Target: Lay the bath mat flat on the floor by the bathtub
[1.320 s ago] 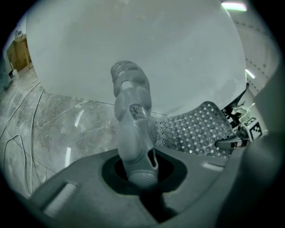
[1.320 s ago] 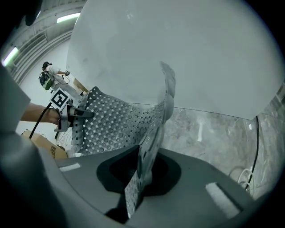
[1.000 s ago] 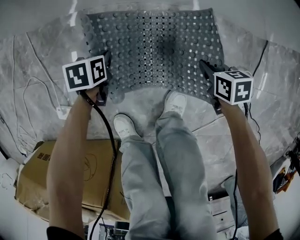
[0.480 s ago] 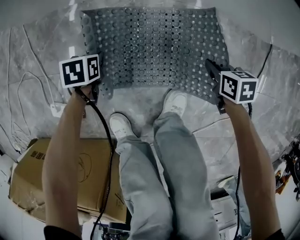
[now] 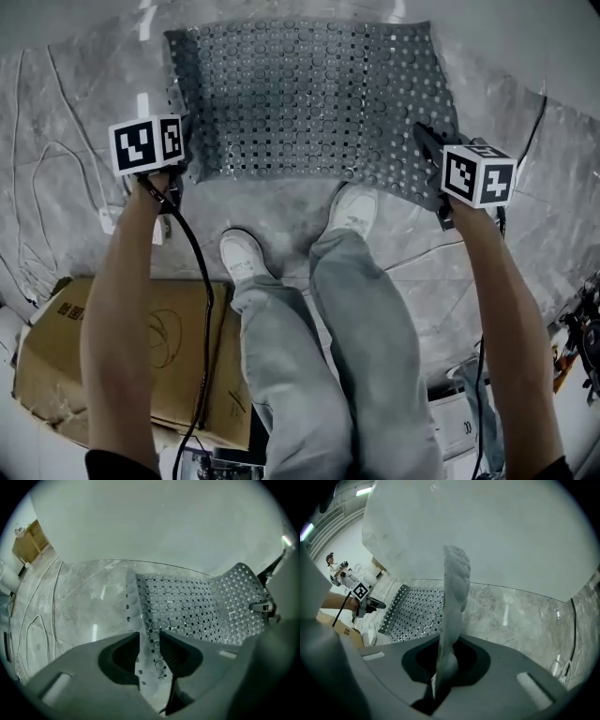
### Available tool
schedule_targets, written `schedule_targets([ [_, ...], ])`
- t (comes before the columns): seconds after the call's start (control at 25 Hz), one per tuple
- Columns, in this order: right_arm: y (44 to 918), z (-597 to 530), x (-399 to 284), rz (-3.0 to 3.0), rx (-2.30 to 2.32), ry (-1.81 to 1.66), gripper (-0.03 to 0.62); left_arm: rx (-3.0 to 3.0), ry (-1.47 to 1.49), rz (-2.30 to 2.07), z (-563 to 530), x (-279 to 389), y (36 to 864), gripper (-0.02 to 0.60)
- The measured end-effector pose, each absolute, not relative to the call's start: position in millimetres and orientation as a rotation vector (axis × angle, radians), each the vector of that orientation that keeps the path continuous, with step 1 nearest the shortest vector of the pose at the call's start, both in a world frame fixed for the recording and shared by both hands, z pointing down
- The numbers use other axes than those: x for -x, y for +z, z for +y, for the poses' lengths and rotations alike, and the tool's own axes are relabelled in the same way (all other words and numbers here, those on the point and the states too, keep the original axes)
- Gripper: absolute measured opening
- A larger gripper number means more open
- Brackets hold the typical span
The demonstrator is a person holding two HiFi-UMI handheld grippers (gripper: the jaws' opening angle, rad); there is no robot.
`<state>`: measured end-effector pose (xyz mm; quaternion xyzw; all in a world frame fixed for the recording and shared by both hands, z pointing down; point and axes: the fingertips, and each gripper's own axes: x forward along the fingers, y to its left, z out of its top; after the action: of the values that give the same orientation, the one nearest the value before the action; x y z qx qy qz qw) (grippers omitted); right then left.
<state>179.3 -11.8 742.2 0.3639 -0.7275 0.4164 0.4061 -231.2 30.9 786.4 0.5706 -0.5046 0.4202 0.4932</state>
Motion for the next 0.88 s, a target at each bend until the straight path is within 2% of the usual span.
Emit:
schedule_targets([
  [0.4,751.2,-12.4,-189.4,-1.773,-0.982,1.087,0.025,-1.389,0.856,-1.184,65.6,203.1,771.6,0.132],
  [0.68,763.4,-13.2,-203.1,-1.72,-0.947,1.066,0.026,-1.387,0.674,-1.122,94.3,139.0,770.3,0.13],
  [0.88,773.6,-13.2,-212.1,-1.693,-0.948,1.048,0.031,-1.383,0.624,-1.075,104.6,107.5,780.5,0.084],
])
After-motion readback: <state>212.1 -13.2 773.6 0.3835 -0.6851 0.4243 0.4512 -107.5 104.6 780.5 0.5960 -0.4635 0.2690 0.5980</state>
